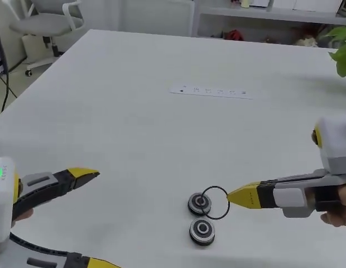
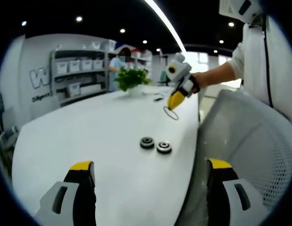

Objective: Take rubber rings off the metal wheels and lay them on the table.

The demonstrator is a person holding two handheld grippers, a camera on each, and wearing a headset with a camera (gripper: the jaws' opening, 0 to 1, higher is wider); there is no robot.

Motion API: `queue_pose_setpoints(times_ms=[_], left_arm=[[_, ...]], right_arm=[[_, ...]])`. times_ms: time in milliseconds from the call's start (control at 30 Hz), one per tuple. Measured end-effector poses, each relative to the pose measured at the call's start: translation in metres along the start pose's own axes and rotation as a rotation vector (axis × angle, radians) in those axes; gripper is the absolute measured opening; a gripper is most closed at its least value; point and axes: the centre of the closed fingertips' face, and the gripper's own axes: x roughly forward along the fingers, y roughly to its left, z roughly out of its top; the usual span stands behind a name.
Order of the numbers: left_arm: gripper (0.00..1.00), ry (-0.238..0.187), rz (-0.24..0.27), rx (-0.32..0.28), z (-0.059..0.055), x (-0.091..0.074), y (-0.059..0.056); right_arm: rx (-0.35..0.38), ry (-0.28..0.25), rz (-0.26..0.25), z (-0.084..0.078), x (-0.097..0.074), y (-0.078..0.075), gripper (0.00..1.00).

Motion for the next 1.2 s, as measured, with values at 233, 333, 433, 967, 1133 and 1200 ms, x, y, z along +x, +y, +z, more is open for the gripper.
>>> queue_pose_setpoints(times_ms=[233,333,433,967,1133,1200], left_arm=[[1.0,0.009,-0.001,-0.006,-0.006,0.003,0.0],[1.0,0.009,-0.005,-0.006,-0.007,0.005,-0.001],[1.0,0.011,-0.006,-0.011,-0.009,0.007,0.0],[1.0,0.011,-0.008,-0.032,-0.015,0.017,0.003],[1.0,0.019,-0.019,-0.037,-0.019,0.021,0.0],[1.0,0.022,-0.022,-0.039,-0.02,0.021,0.0]], right_arm=[[-0.016,0.022,0.012,0.001,0.009,0.005,0.0],[-0.025,0.034,0.022,0.0,0.015,0.008,0.0],[-0.029,0.053,0.027,-0.002,0.023,0.009,0.0],[-0.036,0.102,0.05,-0.009,0.055,0.013,0.0],[-0.034,0.118,0.051,-0.013,0.064,0.011,0.0],[-0.035,0.127,0.049,-0.015,0.065,0.009,0.0]])
